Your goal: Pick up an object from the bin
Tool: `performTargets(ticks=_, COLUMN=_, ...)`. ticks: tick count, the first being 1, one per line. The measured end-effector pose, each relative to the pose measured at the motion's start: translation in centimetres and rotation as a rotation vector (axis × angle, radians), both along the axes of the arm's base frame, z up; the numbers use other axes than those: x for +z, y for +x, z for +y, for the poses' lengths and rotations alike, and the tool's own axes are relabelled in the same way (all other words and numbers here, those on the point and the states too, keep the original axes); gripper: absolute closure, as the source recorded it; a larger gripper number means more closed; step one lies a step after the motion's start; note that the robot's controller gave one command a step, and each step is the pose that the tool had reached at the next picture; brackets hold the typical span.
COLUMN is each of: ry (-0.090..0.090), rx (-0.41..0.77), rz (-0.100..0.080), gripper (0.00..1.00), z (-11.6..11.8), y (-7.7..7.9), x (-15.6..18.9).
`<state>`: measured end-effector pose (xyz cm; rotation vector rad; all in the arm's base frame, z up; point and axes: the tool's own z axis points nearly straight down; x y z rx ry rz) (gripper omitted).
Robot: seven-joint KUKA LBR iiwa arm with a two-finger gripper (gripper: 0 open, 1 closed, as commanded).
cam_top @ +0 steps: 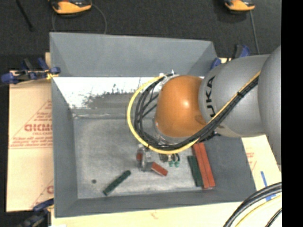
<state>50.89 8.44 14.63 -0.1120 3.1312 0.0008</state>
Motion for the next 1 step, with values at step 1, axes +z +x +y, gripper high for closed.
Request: performTargets(ticks=1, ry=0.000, rx=-0.002, rz=0.006, gripper=0.00, z=0.00, y=-0.11, x=-0.43)
